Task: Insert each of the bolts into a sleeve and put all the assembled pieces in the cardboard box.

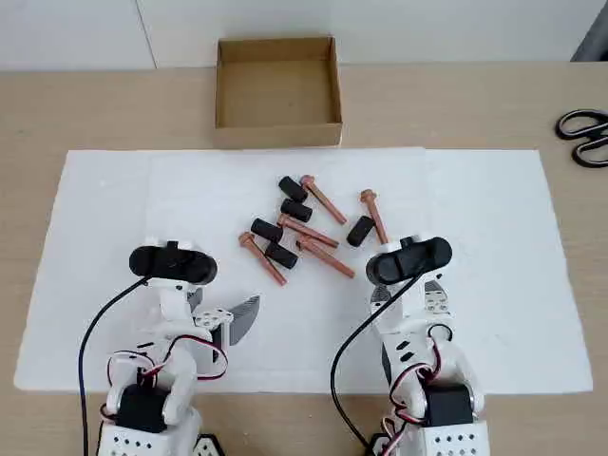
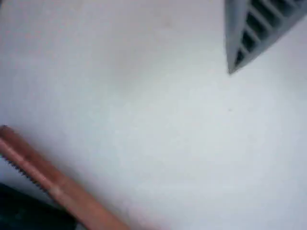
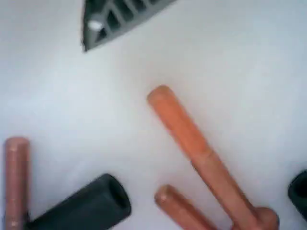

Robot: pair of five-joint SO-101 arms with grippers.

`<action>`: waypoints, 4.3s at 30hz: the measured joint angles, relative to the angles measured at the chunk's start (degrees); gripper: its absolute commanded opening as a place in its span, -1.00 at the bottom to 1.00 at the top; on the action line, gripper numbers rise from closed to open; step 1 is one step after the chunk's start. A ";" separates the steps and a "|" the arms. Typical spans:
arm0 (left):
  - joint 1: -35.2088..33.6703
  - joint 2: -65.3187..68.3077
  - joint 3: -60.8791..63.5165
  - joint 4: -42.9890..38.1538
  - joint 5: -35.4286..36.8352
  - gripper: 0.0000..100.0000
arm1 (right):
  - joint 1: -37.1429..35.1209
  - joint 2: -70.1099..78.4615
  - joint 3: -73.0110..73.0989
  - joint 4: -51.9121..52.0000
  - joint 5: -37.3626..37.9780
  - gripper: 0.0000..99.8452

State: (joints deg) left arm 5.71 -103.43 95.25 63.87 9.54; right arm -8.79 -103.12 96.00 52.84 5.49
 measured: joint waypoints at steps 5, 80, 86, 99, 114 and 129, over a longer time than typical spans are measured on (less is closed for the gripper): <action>0.00 0.00 0.00 0.00 0.00 -0.37 | 0.00 0.00 0.00 0.00 0.00 -0.61; -8.26 0.00 -7.30 -4.22 -0.79 -0.37 | 7.65 -0.09 -15.65 2.46 6.07 -0.61; -10.02 0.62 -14.51 -2.73 -7.38 -0.37 | 8.44 1.32 -23.91 2.46 9.14 -0.61; -14.07 44.40 -45.36 -2.46 -8.00 -0.37 | 10.64 40.70 -53.63 7.65 10.73 -0.61; -5.27 87.65 -72.70 8.09 -8.18 -0.37 | 0.26 93.01 -96.97 38.51 5.98 -0.61; -4.22 88.70 -72.88 8.09 -6.86 -0.37 | -4.48 110.42 -99.25 26.90 -11.69 -0.62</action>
State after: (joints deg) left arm 1.49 -14.73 22.37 71.96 2.68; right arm -13.27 7.30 -3.25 79.74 -6.20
